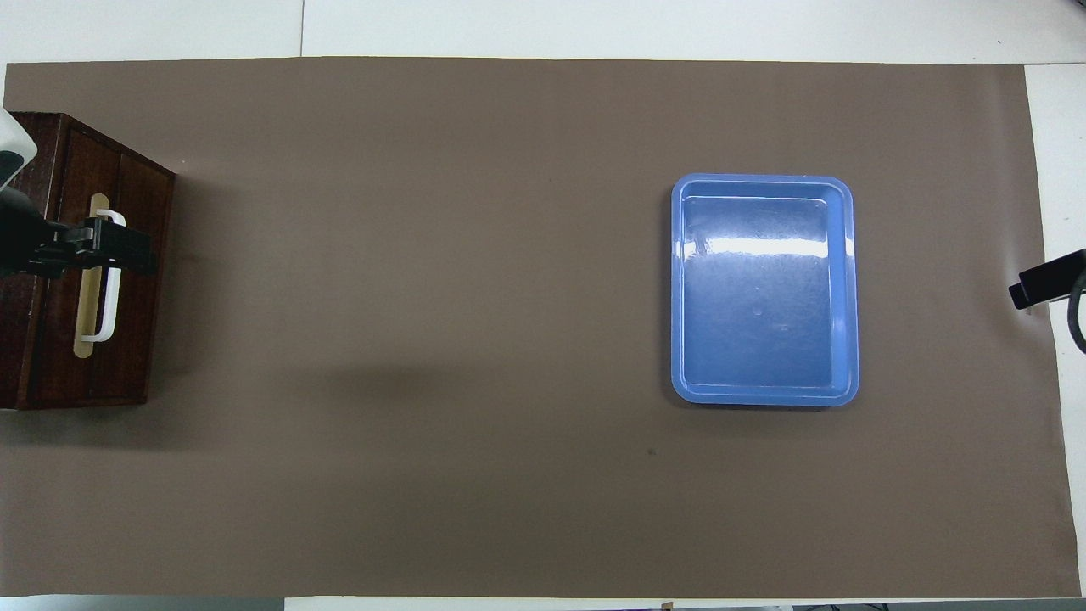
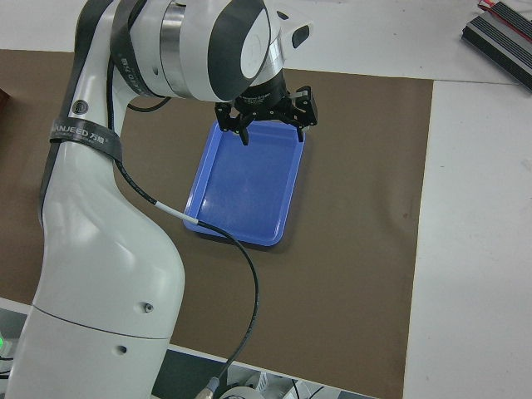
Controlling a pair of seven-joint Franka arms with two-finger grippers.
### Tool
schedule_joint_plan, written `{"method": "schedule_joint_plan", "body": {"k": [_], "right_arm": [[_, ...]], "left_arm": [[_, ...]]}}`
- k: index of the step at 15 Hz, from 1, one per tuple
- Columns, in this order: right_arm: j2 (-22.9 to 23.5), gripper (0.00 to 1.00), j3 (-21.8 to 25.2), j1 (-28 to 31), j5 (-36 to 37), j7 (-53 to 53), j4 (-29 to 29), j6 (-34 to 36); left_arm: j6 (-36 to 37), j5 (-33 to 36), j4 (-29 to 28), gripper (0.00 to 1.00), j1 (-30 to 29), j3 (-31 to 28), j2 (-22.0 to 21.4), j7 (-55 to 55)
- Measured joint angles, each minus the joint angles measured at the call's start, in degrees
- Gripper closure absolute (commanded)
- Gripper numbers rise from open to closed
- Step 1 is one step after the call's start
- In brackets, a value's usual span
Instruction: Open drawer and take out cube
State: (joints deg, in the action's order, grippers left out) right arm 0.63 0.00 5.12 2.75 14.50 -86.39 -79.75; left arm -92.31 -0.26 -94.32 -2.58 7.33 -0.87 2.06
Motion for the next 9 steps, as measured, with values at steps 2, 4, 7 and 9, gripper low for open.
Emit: {"method": "schedule_joint_plan", "body": {"k": [2,4,7,9], "right_arm": [[0.0,0.0,0.0,0.0,0.0,0.0,0.0,0.0],[0.0,0.0,0.0,0.0,0.0,0.0,0.0,0.0],[0.0,0.0,0.0,0.0,0.0,0.0,0.0,0.0],[0.0,0.0,0.0,0.0,0.0,0.0,0.0,0.0]], "left_arm": [[-0.01,0.0,0.0,0.0,0.0,0.0,0.0,0.0],[-0.02,0.0,0.0,0.0,0.0,0.0,0.0,0.0],[-0.11,0.0,0.0,0.0,0.0,0.0,0.0,0.0],[-0.38,0.0,0.0,0.0,0.0,0.0,0.0,0.0]]}}
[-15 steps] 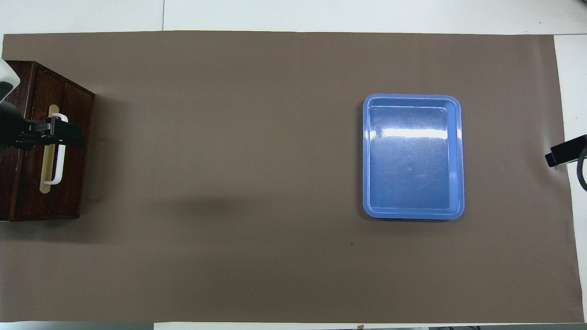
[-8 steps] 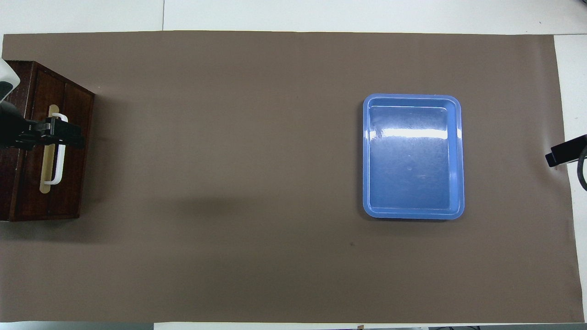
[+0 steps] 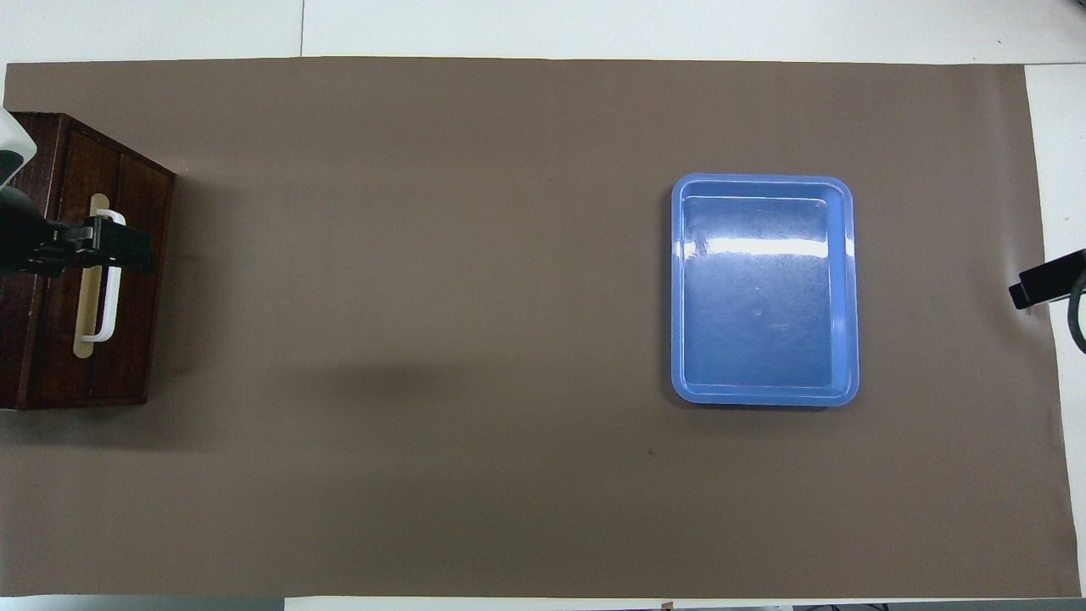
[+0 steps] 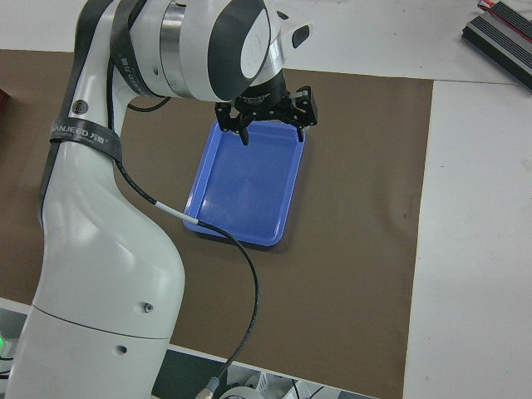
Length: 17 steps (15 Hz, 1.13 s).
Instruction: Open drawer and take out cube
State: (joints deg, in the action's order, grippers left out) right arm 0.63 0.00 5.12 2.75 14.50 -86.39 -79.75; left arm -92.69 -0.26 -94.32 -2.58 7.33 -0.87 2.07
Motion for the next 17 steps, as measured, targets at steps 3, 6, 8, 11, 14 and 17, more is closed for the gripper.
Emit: {"method": "schedule_joint_plan", "body": {"k": [3,6,8,11,14,17], "right_arm": [[0.0,0.0,0.0,0.0,0.0,0.0,0.0,0.0],[0.0,0.0,0.0,0.0,0.0,0.0,0.0,0.0],[0.0,0.0,0.0,0.0,0.0,0.0,0.0,0.0],[0.0,0.0,0.0,0.0,0.0,0.0,0.0,0.0],[0.0,0.0,0.0,0.01,0.0,0.0,0.0,0.0],[0.0,0.0,0.0,0.01,0.0,0.0,0.0,0.0]], "left_arm": [[-0.04,0.0,0.0,0.0,0.0,0.0,0.0,0.0],[-0.17,0.0,0.0,0.0,0.0,-0.01,0.0,0.0],[-1.07,0.13,-0.24,0.0,-0.01,-0.06,0.02,0.0],[-2.99,4.22,-1.54,0.0,0.11,0.05,0.7,-0.25],[-5.13,9.14,-2.26,0.0,0.89,0.23,3.26,-0.38],[-7.76,14.95,-3.65,0.0,2.07,0.32,6.32,-0.38]]}}
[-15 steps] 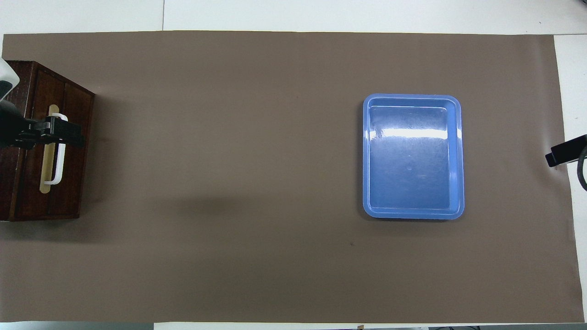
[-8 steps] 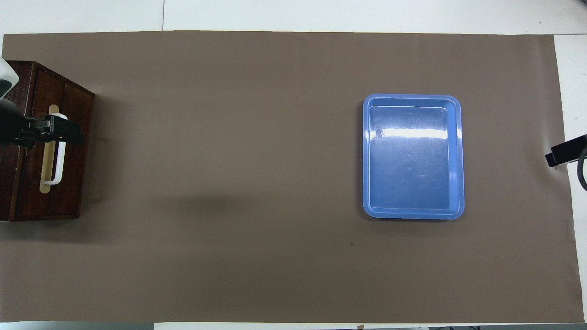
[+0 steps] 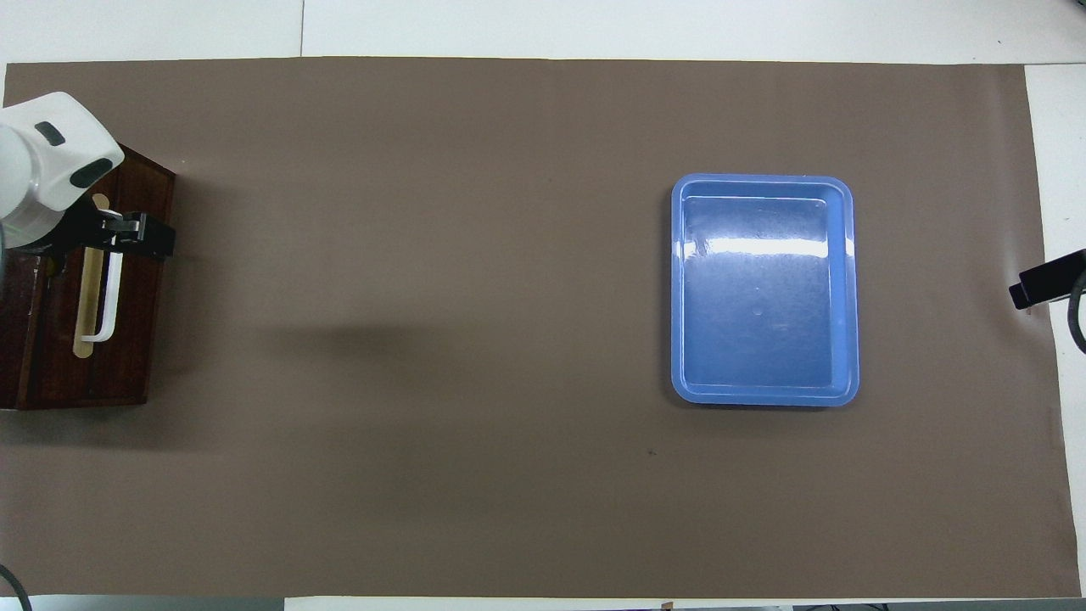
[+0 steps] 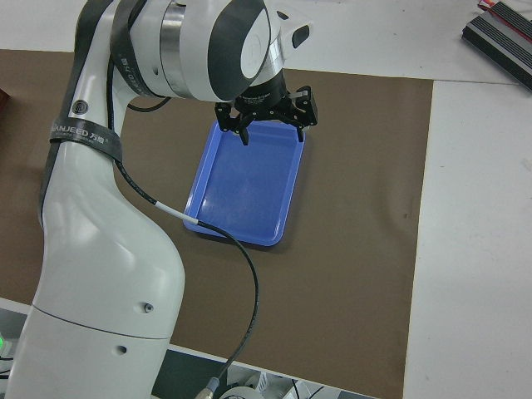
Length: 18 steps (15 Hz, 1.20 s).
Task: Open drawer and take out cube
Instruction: 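Move the left gripper onto the white drawer handle and grasp it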
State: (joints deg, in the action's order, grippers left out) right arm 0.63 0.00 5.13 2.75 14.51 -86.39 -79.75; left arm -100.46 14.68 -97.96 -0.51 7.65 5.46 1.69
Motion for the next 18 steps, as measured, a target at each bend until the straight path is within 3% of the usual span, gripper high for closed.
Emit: {"method": "schedule_joint_plan", "body": {"k": [7,12,18], "right_arm": [[0.0,0.0,0.05,0.03,0.0,0.0,0.0,0.0],[0.0,0.0,0.05,0.03,0.0,0.0,0.0,0.0],[0.0,0.0,0.05,0.04,0.0,0.0,0.0,0.01]], "left_arm": [[-7.89,11.18,-8.54,0.0,0.34,0.05,1.69,0.99],[-14.55,12.33,-13.25,0.0,-0.09,-0.56,1.73,1.43],[-16.72,12.51,-15.01,0.0,-0.67,-0.76,1.72,1.81]]}}
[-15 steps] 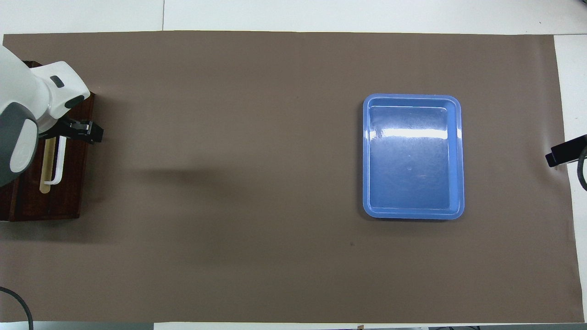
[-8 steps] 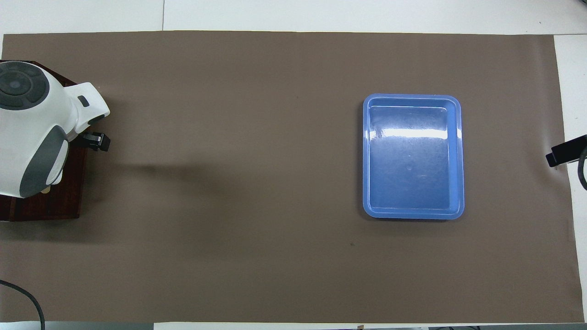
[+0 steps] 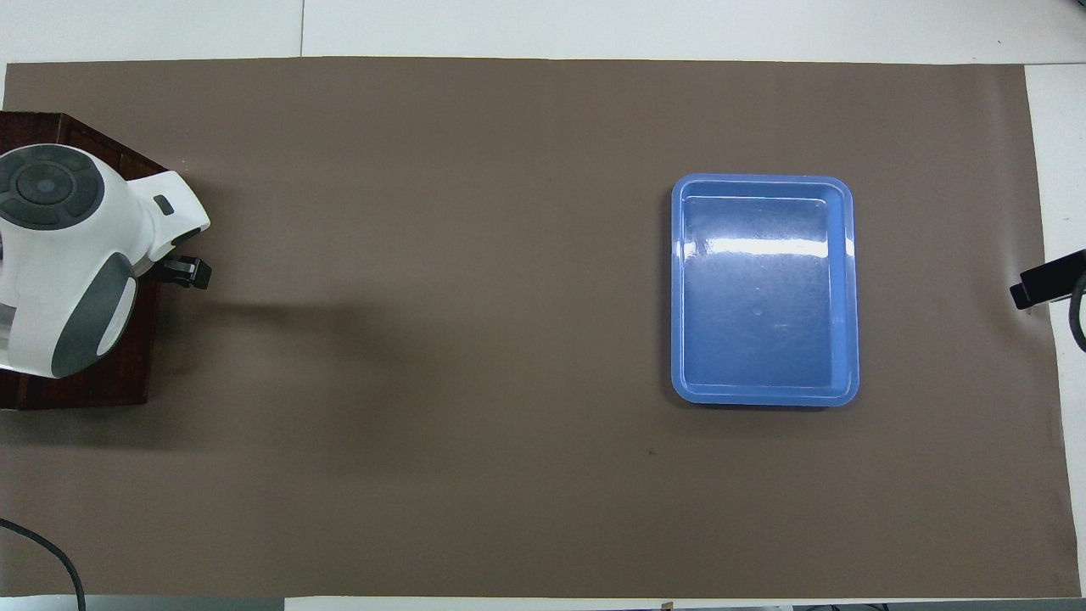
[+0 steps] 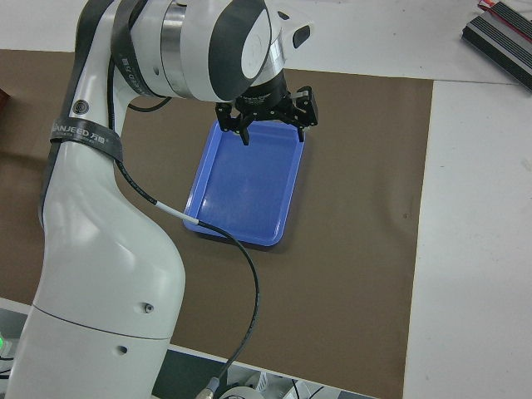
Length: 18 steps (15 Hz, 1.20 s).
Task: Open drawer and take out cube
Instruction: 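Move the left gripper onto the white drawer handle and grasp it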
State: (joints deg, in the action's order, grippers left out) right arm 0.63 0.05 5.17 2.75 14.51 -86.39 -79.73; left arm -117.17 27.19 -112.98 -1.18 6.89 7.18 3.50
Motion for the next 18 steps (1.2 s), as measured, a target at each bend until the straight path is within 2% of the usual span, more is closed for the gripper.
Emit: {"method": "schedule_joint_plan", "body": {"k": [7,18], "right_arm": [[0.0,0.0,0.01,0.1,0.0,0.0,0.0,0.03],[0.0,0.0,-0.11,0.55,0.0,0.0,0.0,0.0]], "left_arm": [[-3.13,0.97,-1.17,0.0,-1.85,-0.19,0.0,1.35],[-5.55,6.43,-1.2,0.0,-2.04,0.14,1.21,4.76]]}}
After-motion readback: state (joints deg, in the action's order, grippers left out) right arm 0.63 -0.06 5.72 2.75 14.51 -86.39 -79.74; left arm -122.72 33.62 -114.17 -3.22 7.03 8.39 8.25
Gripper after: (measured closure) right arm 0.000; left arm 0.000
